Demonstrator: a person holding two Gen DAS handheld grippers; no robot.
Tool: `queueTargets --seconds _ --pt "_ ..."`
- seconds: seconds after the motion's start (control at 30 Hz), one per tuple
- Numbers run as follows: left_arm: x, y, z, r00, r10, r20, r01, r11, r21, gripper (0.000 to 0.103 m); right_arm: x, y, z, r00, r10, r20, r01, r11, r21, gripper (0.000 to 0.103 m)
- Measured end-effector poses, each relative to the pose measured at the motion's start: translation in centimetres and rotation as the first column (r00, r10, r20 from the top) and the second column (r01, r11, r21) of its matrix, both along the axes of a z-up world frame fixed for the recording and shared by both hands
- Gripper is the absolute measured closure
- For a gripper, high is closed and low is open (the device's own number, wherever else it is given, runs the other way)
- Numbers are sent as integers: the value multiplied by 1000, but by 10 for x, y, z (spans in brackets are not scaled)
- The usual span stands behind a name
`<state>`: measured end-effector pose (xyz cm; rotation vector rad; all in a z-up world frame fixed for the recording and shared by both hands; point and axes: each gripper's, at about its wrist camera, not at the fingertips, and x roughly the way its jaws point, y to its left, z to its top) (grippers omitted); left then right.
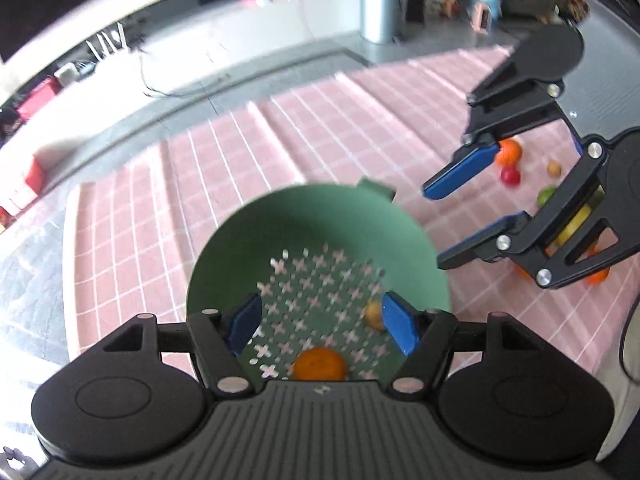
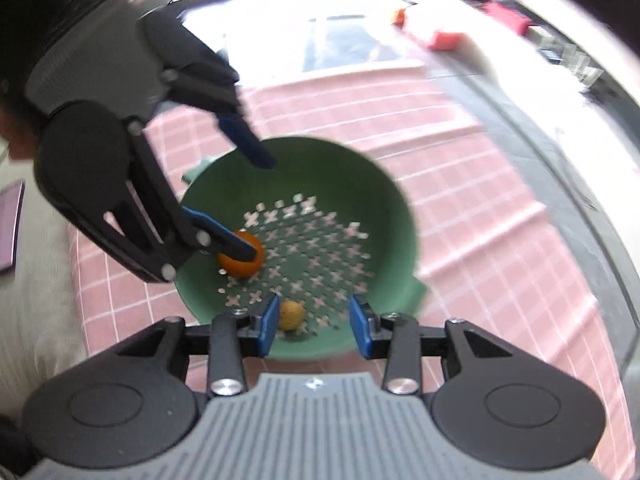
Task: Organize fruits
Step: 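Withdraw both tools from the colander back toward the remaining fruits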
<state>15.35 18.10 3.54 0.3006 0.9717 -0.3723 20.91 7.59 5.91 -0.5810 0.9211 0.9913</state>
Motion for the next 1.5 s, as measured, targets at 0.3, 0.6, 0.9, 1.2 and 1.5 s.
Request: queueTargets --seconds 0.3,0.6,0.9,1.2,1.5 --pt "-56 -54 25 959 203 200 -167 969 -179 21 -50 -109 23 964 -260 49 257 965 53 57" --pt "-104 -107 13 938 271 215 -206 937 -283 20 -106 -197 5 891 -453 33 449 890 73 57" --pt "-119 -168 -19 947 291 134 -249 932 -262 26 -148 -263 -23 765 -644 -12 641 760 109 56" --pt "-128 -212 -39 967 233 103 -206 954 -220 26 -150 -293 -39 721 -692 -35 691 716 100 55" --pt "-126 -227 -60 980 186 65 -170 966 -195 26 -141 -302 -53 718 -693 -63 695 710 109 52"
